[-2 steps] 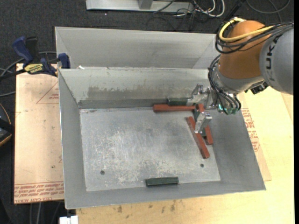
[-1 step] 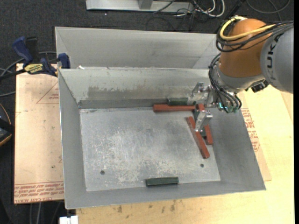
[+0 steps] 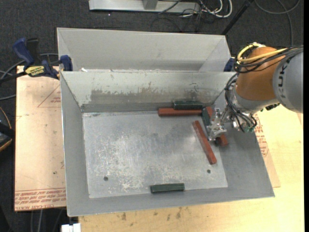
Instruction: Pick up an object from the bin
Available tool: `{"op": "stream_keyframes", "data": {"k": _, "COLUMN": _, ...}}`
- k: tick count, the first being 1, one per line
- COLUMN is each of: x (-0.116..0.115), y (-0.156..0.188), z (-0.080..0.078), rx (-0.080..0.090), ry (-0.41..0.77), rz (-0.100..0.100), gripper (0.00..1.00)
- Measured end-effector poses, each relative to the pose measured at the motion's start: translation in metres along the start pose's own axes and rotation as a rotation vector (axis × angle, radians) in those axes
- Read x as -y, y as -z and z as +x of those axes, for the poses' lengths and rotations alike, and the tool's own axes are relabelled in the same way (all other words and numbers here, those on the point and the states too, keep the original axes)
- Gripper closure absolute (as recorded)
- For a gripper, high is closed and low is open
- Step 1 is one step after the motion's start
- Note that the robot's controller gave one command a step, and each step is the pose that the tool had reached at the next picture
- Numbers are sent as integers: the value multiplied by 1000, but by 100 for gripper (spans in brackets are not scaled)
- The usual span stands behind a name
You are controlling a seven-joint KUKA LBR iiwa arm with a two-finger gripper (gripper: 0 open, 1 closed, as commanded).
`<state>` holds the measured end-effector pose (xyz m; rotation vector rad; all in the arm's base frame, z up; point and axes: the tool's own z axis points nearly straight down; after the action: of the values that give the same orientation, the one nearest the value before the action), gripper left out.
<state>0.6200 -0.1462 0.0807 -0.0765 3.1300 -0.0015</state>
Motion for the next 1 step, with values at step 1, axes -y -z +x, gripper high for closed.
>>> {"op": "stream_keyframes", "data": {"k": 1, "x": 0, "y": 0, "z": 1, "rx": -2, "ry": 1, "rz": 0, "gripper": 0}}
